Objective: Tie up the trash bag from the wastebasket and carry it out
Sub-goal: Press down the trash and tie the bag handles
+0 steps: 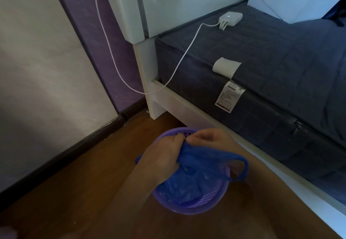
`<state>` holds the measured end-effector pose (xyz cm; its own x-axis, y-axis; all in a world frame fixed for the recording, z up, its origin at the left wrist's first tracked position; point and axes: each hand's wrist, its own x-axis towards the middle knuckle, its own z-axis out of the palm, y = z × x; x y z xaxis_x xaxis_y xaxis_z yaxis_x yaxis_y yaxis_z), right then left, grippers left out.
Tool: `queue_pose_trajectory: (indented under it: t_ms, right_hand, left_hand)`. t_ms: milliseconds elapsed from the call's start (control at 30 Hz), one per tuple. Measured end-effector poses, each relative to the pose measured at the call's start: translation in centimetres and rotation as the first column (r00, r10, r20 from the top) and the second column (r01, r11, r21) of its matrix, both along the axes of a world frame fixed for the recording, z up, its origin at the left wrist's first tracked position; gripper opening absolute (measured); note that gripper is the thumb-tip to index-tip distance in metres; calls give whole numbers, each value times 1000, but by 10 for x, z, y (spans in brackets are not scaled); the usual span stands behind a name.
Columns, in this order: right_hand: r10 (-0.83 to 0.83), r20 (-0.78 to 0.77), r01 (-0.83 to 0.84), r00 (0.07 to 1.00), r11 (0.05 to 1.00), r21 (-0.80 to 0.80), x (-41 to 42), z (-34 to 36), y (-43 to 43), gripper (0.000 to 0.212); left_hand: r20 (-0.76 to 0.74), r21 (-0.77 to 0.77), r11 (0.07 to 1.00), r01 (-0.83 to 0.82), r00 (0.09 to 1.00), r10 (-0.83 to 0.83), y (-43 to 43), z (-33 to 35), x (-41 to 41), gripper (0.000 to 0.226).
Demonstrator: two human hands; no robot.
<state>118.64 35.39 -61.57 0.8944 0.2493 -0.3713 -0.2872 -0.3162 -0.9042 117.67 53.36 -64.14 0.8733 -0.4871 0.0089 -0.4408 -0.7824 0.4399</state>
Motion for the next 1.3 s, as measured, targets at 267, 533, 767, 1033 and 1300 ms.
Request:
queue_pose_trajectory:
  t_ms: [267,533,767,1033,1300]
  right_hand:
    - [547,146,-284,824,622,-730,-36,34,13,30]
    - [533,65,-413,844,721,-557,-15,2,2,13]
    - [234,215,-238,948,971,-6,2,2,-23,13]
    - [-155,67,118,986,915,385,5,-31,2,21]
    - [-101,-90,128,991,919,373,3,-35,4,9]
  left_hand:
    - [59,144,988,-48,997,40,-16,-5,1,24]
    - [-257,-80,996,45,964,-64,-2,-7,10,13]
    - [-204,-339,940,27,974,-102,-8,-4,7,16]
    - [-29,-517,848,-115,993,117,-3,4,-3,46]
    - [169,-336,933,129,983,-76,6,9,-3,41]
